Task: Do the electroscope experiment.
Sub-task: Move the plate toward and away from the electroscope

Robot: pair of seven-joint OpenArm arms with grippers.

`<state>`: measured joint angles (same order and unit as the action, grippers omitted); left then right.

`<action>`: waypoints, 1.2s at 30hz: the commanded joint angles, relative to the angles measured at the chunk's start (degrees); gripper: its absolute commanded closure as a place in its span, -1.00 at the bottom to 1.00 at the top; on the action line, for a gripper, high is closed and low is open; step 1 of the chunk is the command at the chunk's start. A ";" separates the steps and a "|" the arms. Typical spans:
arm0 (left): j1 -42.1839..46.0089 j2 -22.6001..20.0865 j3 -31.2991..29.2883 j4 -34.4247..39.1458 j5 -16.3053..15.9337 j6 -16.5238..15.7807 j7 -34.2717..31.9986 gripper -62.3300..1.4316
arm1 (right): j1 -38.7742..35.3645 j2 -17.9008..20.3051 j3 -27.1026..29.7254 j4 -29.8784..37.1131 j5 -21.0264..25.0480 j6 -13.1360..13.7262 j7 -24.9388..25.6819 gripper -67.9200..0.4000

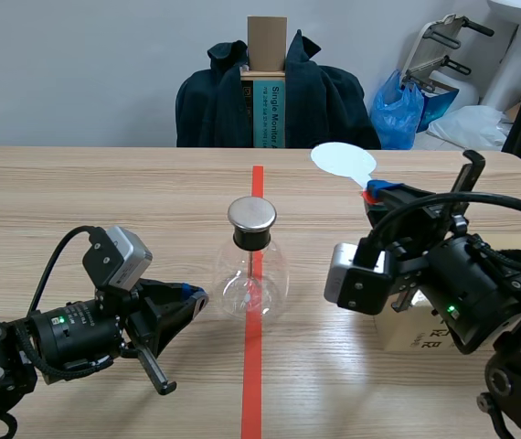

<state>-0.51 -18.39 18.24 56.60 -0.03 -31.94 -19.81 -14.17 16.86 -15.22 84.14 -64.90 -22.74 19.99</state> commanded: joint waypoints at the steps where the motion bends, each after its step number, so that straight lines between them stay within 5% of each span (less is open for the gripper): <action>1: -0.46 0.26 -0.22 0.39 -0.76 -0.15 -0.74 0.83 | 0.72 0.76 0.87 0.50 0.85 -2.05 -0.42 0.97; 8: -0.46 0.26 -0.22 0.39 -0.76 -0.15 -0.72 0.83 | 0.96 0.96 2.29 1.81 3.17 -6.86 -0.35 0.97; 21: -0.46 0.26 -0.26 0.39 -0.76 -0.15 -0.72 0.83 | -0.94 10.49 7.85 17.79 17.88 -6.82 -1.66 0.97; 36: -0.46 0.26 -0.26 0.39 -0.76 -0.15 -0.46 0.83 | -10.84 15.34 23.37 34.21 24.76 -6.84 -5.73 0.97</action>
<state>-0.51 -18.39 18.24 56.60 -0.03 -31.94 -19.73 -24.99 31.79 7.33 117.51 -40.77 -28.75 14.44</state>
